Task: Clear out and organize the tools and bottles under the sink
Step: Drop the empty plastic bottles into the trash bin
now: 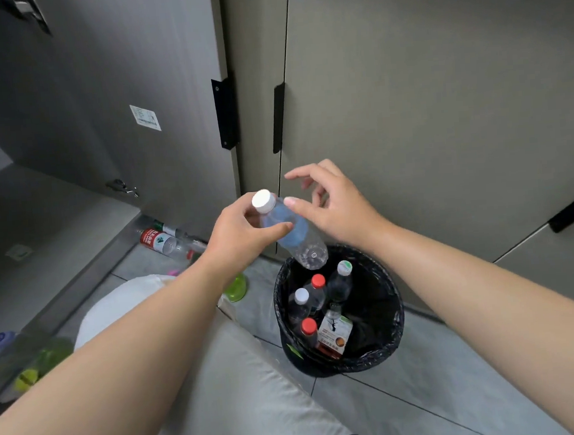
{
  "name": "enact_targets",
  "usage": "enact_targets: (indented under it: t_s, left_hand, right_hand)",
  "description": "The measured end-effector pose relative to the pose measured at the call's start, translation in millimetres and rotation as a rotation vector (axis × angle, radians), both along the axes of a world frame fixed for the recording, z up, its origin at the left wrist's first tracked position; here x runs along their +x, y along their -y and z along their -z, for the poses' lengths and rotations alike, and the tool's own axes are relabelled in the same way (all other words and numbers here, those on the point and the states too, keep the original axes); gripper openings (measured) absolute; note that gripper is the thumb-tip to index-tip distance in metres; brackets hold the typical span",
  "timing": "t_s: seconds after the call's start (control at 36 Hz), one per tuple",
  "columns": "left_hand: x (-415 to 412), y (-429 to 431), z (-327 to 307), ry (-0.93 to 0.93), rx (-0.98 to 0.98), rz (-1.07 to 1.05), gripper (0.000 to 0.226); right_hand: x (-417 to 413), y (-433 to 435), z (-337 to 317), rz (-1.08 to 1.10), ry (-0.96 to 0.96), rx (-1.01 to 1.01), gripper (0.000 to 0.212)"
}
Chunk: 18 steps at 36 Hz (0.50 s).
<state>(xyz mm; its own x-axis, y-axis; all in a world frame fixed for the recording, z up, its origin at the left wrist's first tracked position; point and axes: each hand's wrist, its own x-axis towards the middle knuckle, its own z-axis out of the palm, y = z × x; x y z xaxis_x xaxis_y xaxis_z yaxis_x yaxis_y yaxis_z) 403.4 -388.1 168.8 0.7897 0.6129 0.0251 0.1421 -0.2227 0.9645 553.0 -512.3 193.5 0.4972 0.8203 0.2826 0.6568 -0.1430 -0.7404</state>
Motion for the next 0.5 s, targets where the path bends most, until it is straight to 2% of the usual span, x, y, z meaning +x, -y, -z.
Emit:
enact_targets:
  t_s: [0.08, 0.22, 0.31, 0.36, 0.44, 0.5]
  left_hand:
    - [1, 5, -1, 0.01, 0.011, 0.049, 0.034]
    - [3, 9, 6, -0.028, 0.069, 0.141, 0.031]
    - [3, 8, 13, -0.032, 0.02, 0.22, 0.052]
    - [3, 6, 19, -0.088, 0.075, 0.212, 0.06]
    - [5, 1, 25, -0.183, 0.276, 0.169, 0.042]
    - [6, 0, 27, -0.207, 0.335, 0.15, 0.028]
  right_hand:
    - [-9, -5, -13, -0.075, 0.088, -0.08, 0.039]
    - [-12, -3, -16, -0.102, 0.201, -0.159, 0.02]
    - [-5, 5, -13, -0.079, 0.232, -0.196, 0.018]
    - [3, 12, -9, -0.055, 0.236, -0.265, 0.019]
    - [16, 25, 0, -0.034, 0.234, -0.464, 0.016]
    - [21, 34, 11, -0.039, 0.229, -0.605, 0.013]
